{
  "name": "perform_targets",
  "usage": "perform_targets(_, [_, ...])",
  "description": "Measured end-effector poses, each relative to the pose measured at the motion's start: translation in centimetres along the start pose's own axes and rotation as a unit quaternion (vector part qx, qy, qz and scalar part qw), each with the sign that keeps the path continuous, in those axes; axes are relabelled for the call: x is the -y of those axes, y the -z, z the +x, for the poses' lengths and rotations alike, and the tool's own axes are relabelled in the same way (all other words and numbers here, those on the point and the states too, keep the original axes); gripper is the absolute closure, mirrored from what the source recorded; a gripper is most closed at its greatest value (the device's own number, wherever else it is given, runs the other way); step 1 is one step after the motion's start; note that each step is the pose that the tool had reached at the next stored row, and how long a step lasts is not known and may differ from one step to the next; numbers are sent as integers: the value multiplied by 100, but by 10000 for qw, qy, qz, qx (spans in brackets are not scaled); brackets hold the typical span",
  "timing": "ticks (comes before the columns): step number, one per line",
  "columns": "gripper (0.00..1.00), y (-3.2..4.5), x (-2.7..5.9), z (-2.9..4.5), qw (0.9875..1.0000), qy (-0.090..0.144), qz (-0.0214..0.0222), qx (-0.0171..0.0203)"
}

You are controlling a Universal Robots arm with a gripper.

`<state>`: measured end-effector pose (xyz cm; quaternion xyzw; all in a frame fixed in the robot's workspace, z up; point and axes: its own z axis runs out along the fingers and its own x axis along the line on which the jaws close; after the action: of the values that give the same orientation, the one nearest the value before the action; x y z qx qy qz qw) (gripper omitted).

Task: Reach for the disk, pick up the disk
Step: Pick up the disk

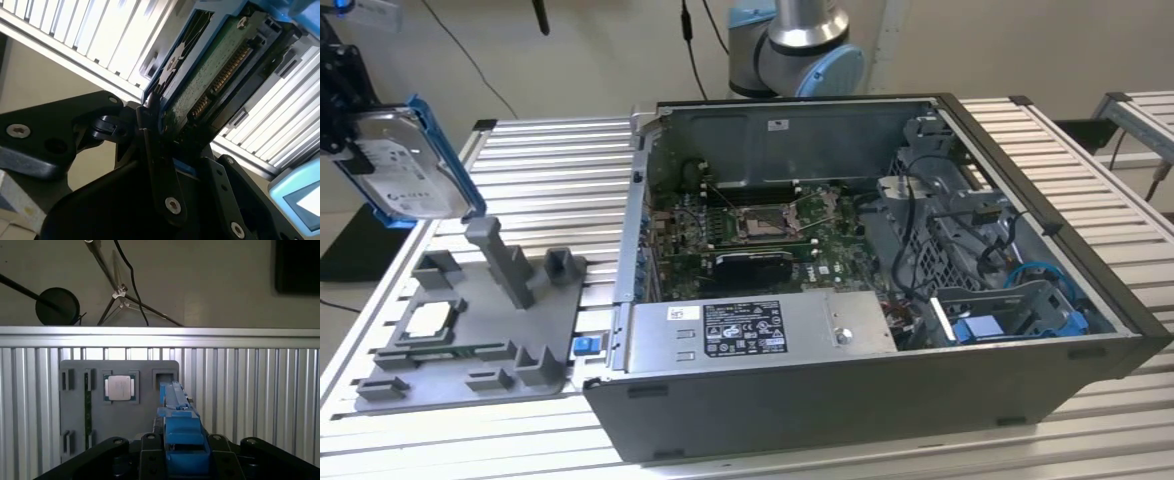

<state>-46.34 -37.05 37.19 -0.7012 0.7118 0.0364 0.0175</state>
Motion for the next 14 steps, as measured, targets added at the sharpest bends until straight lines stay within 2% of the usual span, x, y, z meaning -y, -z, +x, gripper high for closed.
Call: perform_targets(14, [100, 82, -2, -6, 10000, 0, 0, 0])
